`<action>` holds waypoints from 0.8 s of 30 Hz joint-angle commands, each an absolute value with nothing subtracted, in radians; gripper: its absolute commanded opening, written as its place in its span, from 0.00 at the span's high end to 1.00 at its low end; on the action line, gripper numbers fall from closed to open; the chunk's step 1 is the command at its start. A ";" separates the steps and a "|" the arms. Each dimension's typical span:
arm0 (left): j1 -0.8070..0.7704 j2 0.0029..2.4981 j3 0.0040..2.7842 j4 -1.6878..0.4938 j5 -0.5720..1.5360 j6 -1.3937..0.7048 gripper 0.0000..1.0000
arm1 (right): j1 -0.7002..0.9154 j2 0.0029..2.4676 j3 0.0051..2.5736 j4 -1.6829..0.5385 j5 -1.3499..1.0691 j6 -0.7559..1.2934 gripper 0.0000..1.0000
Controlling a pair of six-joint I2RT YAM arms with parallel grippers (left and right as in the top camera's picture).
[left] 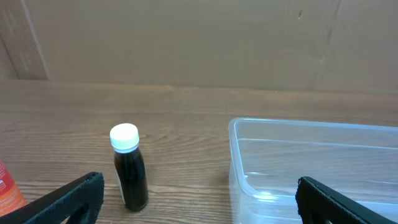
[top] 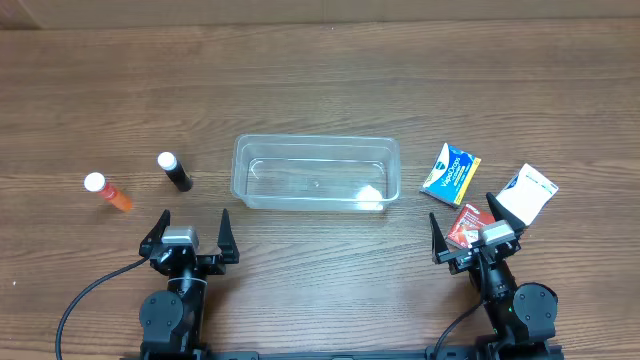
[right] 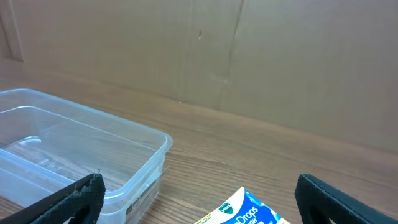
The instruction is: Pack container
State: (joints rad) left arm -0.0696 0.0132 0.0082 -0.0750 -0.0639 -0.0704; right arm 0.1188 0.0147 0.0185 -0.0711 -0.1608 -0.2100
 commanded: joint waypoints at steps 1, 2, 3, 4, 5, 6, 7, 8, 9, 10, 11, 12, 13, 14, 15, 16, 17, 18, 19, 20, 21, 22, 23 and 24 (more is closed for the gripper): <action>-0.062 0.005 0.005 -0.072 -0.055 -0.048 0.00 | 0.123 0.003 0.008 -0.068 -0.168 -0.210 0.00; -0.062 0.005 0.005 -0.072 -0.055 -0.048 0.00 | 0.123 0.003 0.008 -0.068 -0.173 -0.210 0.00; -0.062 0.005 0.005 -0.072 -0.055 -0.048 0.00 | 0.123 0.003 0.008 -0.067 -0.174 -0.210 0.00; -0.062 0.005 0.005 -0.072 -0.055 -0.048 0.00 | 0.123 0.003 0.008 -0.067 -0.175 -0.204 0.00; -0.062 0.005 0.005 -0.072 -0.054 -0.048 0.00 | 0.123 0.003 0.008 -0.067 -0.175 -0.189 0.00; -0.062 0.005 0.005 -0.073 -0.052 -0.048 0.00 | 0.123 0.003 0.008 -0.067 -0.174 -0.160 0.00; -0.062 0.005 0.005 -0.072 -0.054 -0.048 0.00 | 0.123 0.003 0.008 -0.067 -0.174 -0.125 0.00; -0.062 0.005 0.005 -0.072 -0.055 -0.048 0.00 | 0.123 0.003 0.008 -0.067 -0.173 -0.101 0.00; -0.062 0.005 0.005 -0.072 -0.055 -0.048 0.00 | 0.123 0.003 0.008 -0.068 -0.171 -0.086 0.00; -0.062 0.005 0.005 -0.072 -0.054 -0.051 0.00 | 0.123 0.003 0.008 -0.068 -0.157 -0.072 0.00; -0.062 0.005 0.005 -0.072 -0.055 -0.071 0.00 | 0.123 0.003 0.008 -0.068 -0.143 -0.070 0.00; -0.062 0.005 0.005 -0.072 -0.055 -0.101 0.00 | 0.123 0.003 0.009 -0.068 -0.138 -0.069 0.00; -0.062 0.005 0.005 -0.072 -0.055 -0.129 0.00 | 0.123 0.003 0.009 -0.068 -0.126 -0.051 0.00; -0.062 0.005 0.005 -0.072 -0.055 -0.149 0.00 | 0.123 0.003 0.009 -0.068 -0.113 -0.023 0.00; -0.062 0.005 0.006 -0.072 -0.055 -0.179 0.00 | 0.123 0.003 0.015 -0.073 -0.078 0.073 0.00; -0.062 0.005 0.010 -0.075 -0.055 -0.192 0.00 | 0.123 0.003 0.020 -0.074 -0.065 0.108 0.00; -0.062 0.005 0.015 -0.075 -0.054 -0.200 0.00 | 0.123 0.003 0.023 -0.076 -0.059 0.123 0.00; -0.062 0.005 0.024 -0.078 -0.054 -0.209 0.00 | 0.123 0.003 0.031 -0.080 -0.055 0.136 0.00; -0.062 0.006 0.035 -0.079 -0.055 -0.210 0.00 | 0.123 0.003 0.039 -0.084 -0.054 0.136 0.00; -0.062 0.007 0.046 -0.079 -0.055 -0.210 0.00 | 0.123 0.005 0.047 -0.089 -0.053 0.136 0.00; -0.062 0.012 0.059 -0.080 -0.055 -0.210 0.00 | 0.123 0.009 0.055 -0.090 -0.053 0.136 0.00; -0.062 0.022 0.074 -0.085 -0.055 -0.210 0.00 | 0.123 0.017 0.064 -0.091 -0.053 0.136 0.00; -0.062 0.047 0.109 -0.115 -0.056 -0.210 0.00 | 0.123 0.040 0.082 -0.092 -0.054 0.136 0.00; -0.062 0.068 0.131 -0.136 -0.056 -0.210 0.00 | 0.123 0.059 0.095 -0.092 -0.054 0.136 0.00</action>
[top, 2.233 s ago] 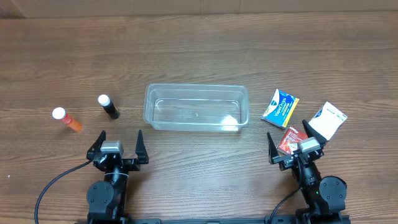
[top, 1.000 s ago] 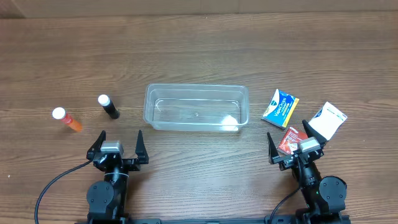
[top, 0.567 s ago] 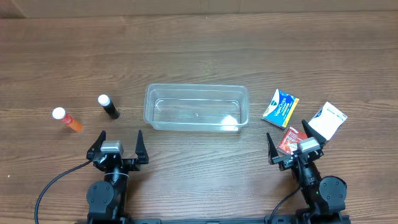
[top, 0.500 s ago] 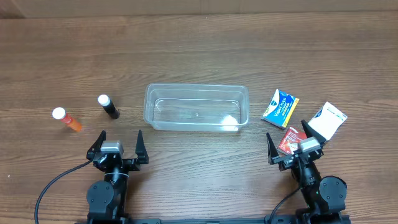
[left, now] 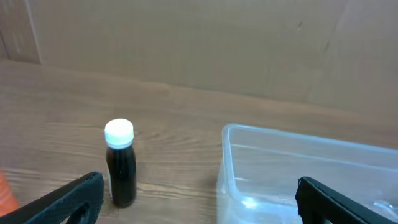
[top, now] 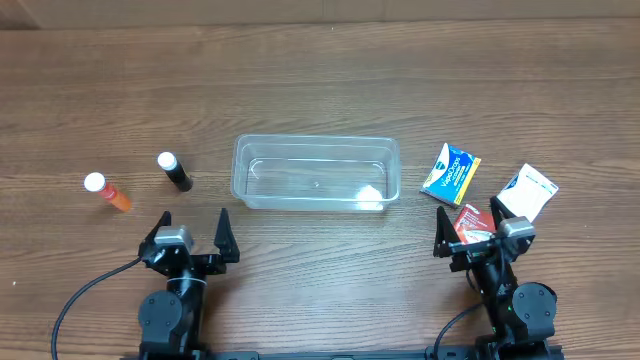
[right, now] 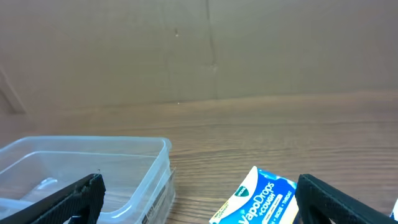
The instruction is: Pack container
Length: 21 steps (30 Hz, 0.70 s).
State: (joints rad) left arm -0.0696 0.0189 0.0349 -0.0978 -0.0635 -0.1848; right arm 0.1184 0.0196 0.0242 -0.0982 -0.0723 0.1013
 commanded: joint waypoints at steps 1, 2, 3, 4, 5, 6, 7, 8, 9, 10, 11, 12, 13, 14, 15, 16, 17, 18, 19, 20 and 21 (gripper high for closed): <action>-0.062 0.093 0.156 -0.160 -0.056 -0.210 0.00 | 0.123 0.083 0.112 -0.096 -0.053 0.138 0.00; -0.062 0.116 0.177 -0.175 -0.056 -0.210 0.00 | 0.123 0.110 0.132 -0.104 -0.053 0.139 0.00; -0.062 0.149 0.204 -0.193 -0.056 -0.210 0.00 | 0.123 0.144 0.157 -0.116 -0.053 0.140 0.00; -0.062 0.196 0.241 -0.213 -0.056 -0.210 0.00 | 0.123 0.191 0.191 -0.133 -0.053 0.140 0.00; -0.062 0.237 0.273 -0.226 -0.056 -0.210 0.00 | 0.123 0.236 0.222 -0.146 -0.053 0.139 0.00; -0.062 0.284 0.309 -0.238 -0.056 -0.210 0.00 | 0.123 0.281 0.254 -0.161 -0.054 0.139 0.00; -0.062 0.331 0.346 -0.255 -0.056 -0.210 0.00 | 0.123 0.331 0.291 -0.180 -0.054 0.140 0.00; -0.062 0.404 0.405 -0.283 -0.056 -0.210 0.00 | 0.123 0.409 0.353 -0.216 -0.059 0.139 0.00; -0.062 0.458 0.450 -0.311 -0.055 -0.210 0.00 | 0.123 0.466 0.399 -0.242 -0.069 0.139 0.00; -0.062 0.516 0.500 -0.344 -0.054 -0.210 0.00 | 0.123 0.525 0.448 -0.274 -0.082 0.139 0.00; -0.062 0.570 0.550 -0.385 -0.051 -0.210 0.00 | 0.123 0.584 0.500 -0.310 -0.097 0.139 0.00; -0.062 0.628 0.607 -0.437 -0.051 -0.210 0.00 | 0.123 0.629 0.540 -0.341 -0.105 0.139 0.00; -0.062 0.687 0.668 -0.497 -0.051 -0.210 0.00 | 0.123 0.702 0.606 -0.397 -0.108 0.139 0.00; -0.062 0.744 0.729 -0.557 -0.052 -0.210 0.00 | 0.123 0.758 0.659 -0.447 -0.108 0.138 0.00; -0.062 0.797 0.790 -0.617 -0.052 -0.210 0.00 | 0.123 0.815 0.717 -0.502 -0.108 0.138 0.00; -0.062 0.851 0.855 -0.679 -0.052 -0.210 0.00 | 0.123 0.874 0.778 -0.566 -0.108 0.138 0.00; -0.062 0.913 0.935 -0.757 -0.048 -0.210 0.00 | 0.123 0.942 0.850 -0.640 -0.107 0.138 0.00; -0.062 0.971 1.014 -0.835 -0.039 -0.210 0.00 | 0.123 1.004 0.920 -0.714 -0.106 0.138 0.00; -0.062 1.015 1.076 -0.891 -0.032 -0.210 0.00 | 0.123 1.049 0.970 -0.767 -0.106 0.138 0.00; -0.062 1.055 1.133 -0.944 -0.031 -0.210 0.00 | 0.123 1.101 1.027 -0.829 -0.106 0.138 0.00; -0.062 1.099 1.196 -1.006 -0.025 -0.209 0.00 | 0.123 1.138 1.069 -0.875 -0.106 0.138 0.00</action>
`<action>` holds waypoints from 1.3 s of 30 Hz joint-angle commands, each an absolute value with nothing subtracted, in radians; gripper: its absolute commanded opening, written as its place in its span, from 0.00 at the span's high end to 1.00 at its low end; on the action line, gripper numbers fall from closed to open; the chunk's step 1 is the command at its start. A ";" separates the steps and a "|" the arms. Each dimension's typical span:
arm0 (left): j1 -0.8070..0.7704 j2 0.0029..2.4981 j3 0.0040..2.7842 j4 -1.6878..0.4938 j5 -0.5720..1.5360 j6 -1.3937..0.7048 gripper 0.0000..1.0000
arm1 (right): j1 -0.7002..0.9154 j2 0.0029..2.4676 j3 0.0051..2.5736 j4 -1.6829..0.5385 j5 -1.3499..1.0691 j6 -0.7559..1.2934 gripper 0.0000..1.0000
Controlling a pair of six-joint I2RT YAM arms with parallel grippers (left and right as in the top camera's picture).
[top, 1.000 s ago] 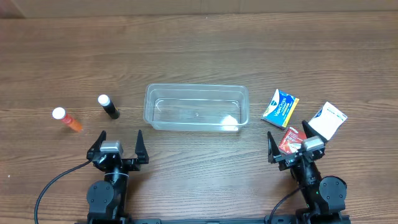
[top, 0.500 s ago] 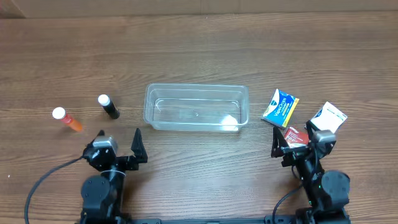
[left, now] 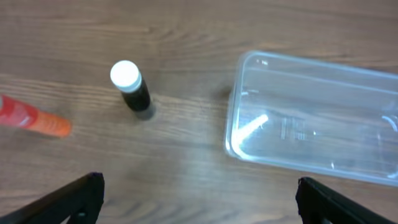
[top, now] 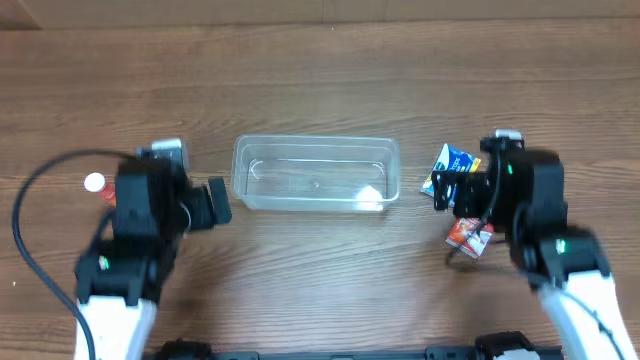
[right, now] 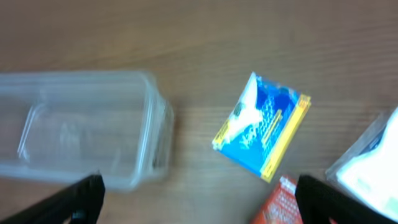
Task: Pack container
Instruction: 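Move the left gripper to the black white-capped bottle and grasp it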
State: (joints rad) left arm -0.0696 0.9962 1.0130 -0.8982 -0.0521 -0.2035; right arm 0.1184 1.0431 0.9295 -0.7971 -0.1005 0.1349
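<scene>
The clear plastic container [top: 316, 173] lies empty at the table's middle. Left of it a black bottle with a white cap [left: 132, 92] and an orange bottle [left: 34, 117] lie on the wood; in the overhead view my left arm hides the black one. My left gripper [left: 199, 204] hangs open high above the table near the bottles, holding nothing. Right of the container lie a blue packet [right: 263, 127], a red packet [right: 285, 202] and a white packet [right: 372, 167]. My right gripper [right: 198, 200] is open above them, holding nothing.
The wooden table [top: 320, 80] stretches bare behind the container. The left arm's black cable [top: 35, 200] loops over the left side. Both arm bases sit at the near edge.
Both arms have risen from low at the table's near edge and now look down on the table. The left is over the bottles, the right over the packets. Nothing was picked up.
Both grippers sat open and low at the near edge, looking level across the table. Then each had turned a little, still low. Now both are raised and forward, over the objects beside the container, which have not moved.
</scene>
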 commanded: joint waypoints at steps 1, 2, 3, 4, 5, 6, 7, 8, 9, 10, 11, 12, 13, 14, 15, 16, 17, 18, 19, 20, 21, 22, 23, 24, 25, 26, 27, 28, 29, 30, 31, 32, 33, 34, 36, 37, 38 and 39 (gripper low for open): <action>-0.062 1.129 1.241 -1.054 -0.022 -0.210 0.00 | 0.123 1.173 1.109 -0.915 -0.106 0.138 0.00; -0.062 1.155 1.282 -1.099 -0.009 -0.209 0.00 | 0.123 1.202 1.140 -0.947 -0.106 0.138 0.00; -0.062 1.176 1.316 -1.134 0.004 -0.209 0.00 | 0.123 1.227 1.165 -0.974 -0.107 0.138 0.00; -0.062 1.191 1.343 -1.161 0.018 -0.205 0.00 | 0.123 1.250 1.187 -0.999 -0.107 0.139 0.00; -0.062 1.201 1.362 -1.180 0.024 -0.206 0.00 | 0.123 1.260 1.195 -1.008 -0.107 0.139 0.00; -0.062 1.207 1.377 -1.199 0.023 -0.206 0.00 | 0.123 1.265 1.196 -1.015 -0.106 0.138 0.00; -0.062 1.208 1.382 -1.206 0.023 -0.206 0.00 | 0.123 1.265 1.196 -1.021 -0.106 0.138 0.00; -0.061 1.208 1.384 -1.208 0.023 -0.207 0.00 | 0.122 1.264 1.196 -1.025 -0.107 0.139 0.00; -0.061 1.208 1.385 -1.209 0.029 -0.208 0.00 | 0.122 1.263 1.196 -1.032 -0.106 0.138 0.00; -0.061 1.208 1.385 -1.208 0.035 -0.210 0.00 | 0.122 1.263 1.196 -1.039 -0.106 0.132 0.00; -0.061 1.208 1.385 -1.207 0.039 -0.210 0.00 | 0.122 1.263 1.196 -1.044 -0.105 0.126 0.00; -0.061 1.208 1.386 -1.205 0.038 -0.210 0.00 | 0.122 1.263 1.196 -1.052 -0.101 0.123 0.00; -0.060 1.208 1.390 -1.205 0.038 -0.210 0.00 | 0.122 1.263 1.196 -1.061 -0.081 0.123 0.00; -0.058 1.208 1.394 -1.204 0.036 -0.214 0.00 | 0.121 1.264 1.196 -1.071 -0.048 0.124 0.00; -0.052 1.208 1.401 -1.205 0.025 -0.237 0.00 | 0.115 1.264 1.196 -1.082 -0.013 0.124 0.00; -0.038 1.209 1.414 -1.207 0.014 -0.271 0.00 | 0.099 1.264 1.196 -1.090 -0.001 0.133 0.00; -0.019 1.212 1.428 -1.208 0.015 -0.288 0.00 | 0.081 1.264 1.196 -1.091 -0.013 0.144 0.00; 0.006 1.217 1.444 -1.208 0.015 -0.304 0.00 | 0.059 1.264 1.196 -1.090 -0.036 0.143 0.00; 0.048 1.227 1.463 -1.208 0.015 -0.320 0.00 | 0.028 1.264 1.196 -1.087 -0.069 0.143 0.00; 0.085 1.238 1.478 -1.207 0.015 -0.332 0.00 | -0.001 1.264 1.196 -1.085 -0.098 0.143 0.00; 0.121 1.254 1.492 -1.207 0.016 -0.341 0.00 | -0.025 1.264 1.196 -1.084 -0.120 0.143 0.00; 0.165 1.279 1.506 -1.208 0.025 -0.341 0.00 | -0.046 1.264 1.196 -1.084 -0.139 0.143 0.00; 0.196 1.302 1.514 -1.208 0.031 -0.342 0.00 | -0.068 1.264 1.196 -1.083 -0.163 0.143 0.00; 0.222 1.332 1.516 -1.208 0.035 -0.342 0.00 | -0.081 1.265 1.196 -1.083 -0.177 0.143 0.00; 0.237 1.359 1.516 -1.211 0.035 -0.341 0.00 | -0.089 1.265 1.196 -1.083 -0.186 0.143 0.00; 0.244 1.388 1.516 -1.216 0.034 -0.341 0.00 | -0.091 1.265 1.196 -1.083 -0.185 0.143 0.00; 0.246 1.420 1.516 -1.220 0.033 -0.340 0.00 | -0.091 1.265 1.196 -1.083 -0.185 0.143 0.00; 0.246 1.451 1.516 -1.221 0.032 -0.341 0.00 | -0.091 1.265 1.196 -1.083 -0.185 0.143 0.00; 0.246 1.489 1.516 -1.219 0.027 -0.341 0.00 | -0.091 1.265 1.196 -1.083 -0.185 0.143 0.00; 0.245 1.518 1.516 -1.215 0.023 -0.341 0.00 | -0.091 1.265 1.196 -1.083 -0.185 0.143 0.00; 0.246 1.548 1.516 -1.209 0.022 -0.340 0.00 | -0.091 1.265 1.196 -1.083 -0.185 0.143 0.00; 0.246 1.583 1.516 -1.198 0.023 -0.340 0.00 | -0.091 1.265 1.196 -1.083 -0.185 0.143 0.00; 0.245 1.610 1.516 -1.190 0.023 -0.340 0.00 | -0.091 1.265 1.196 -1.083 -0.185 0.143 0.00; 0.245 1.643 1.516 -1.177 0.023 -0.337 0.00 | -0.091 1.265 1.196 -1.083 -0.185 0.143 0.00; 0.245 1.689 1.516 -1.162 0.023 -0.337 0.00 | -0.091 1.265 1.196 -1.083 -0.185 0.143 0.00; 0.245 1.713 1.516 -1.153 0.023 -0.337 0.00 | -0.091 1.265 1.196 -1.083 -0.185 0.143 0.00; 0.245 1.739 1.516 -1.143 0.023 -0.337 0.00 | -0.091 1.265 1.196 -1.083 -0.185 0.143 0.00; 0.245 1.758 1.516 -1.136 0.023 -0.337 0.00 | -0.091 1.265 1.196 -1.083 -0.185 0.143 0.00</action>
